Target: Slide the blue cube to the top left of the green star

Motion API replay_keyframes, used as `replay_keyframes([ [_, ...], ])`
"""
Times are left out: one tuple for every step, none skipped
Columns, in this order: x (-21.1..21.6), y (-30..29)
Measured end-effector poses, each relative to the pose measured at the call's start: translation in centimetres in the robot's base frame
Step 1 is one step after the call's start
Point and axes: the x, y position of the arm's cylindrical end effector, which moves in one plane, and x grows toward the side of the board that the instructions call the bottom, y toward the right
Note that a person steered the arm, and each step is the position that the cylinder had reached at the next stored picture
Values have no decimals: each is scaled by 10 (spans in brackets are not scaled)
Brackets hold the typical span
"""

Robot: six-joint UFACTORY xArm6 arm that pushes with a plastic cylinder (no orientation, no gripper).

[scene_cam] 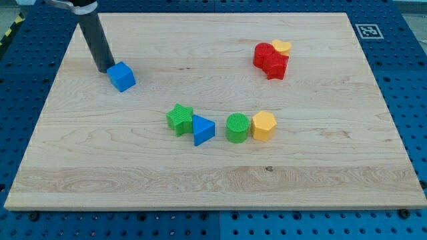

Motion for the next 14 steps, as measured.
replay_keyframes([
  [2,1],
  [3,1],
  [9,1],
  [20,4],
  [31,15],
  [38,25],
  [34,20],
  [32,20],
  [34,47],
  [38,88],
  [39,95],
  [36,102],
  [35,135],
  [33,174],
])
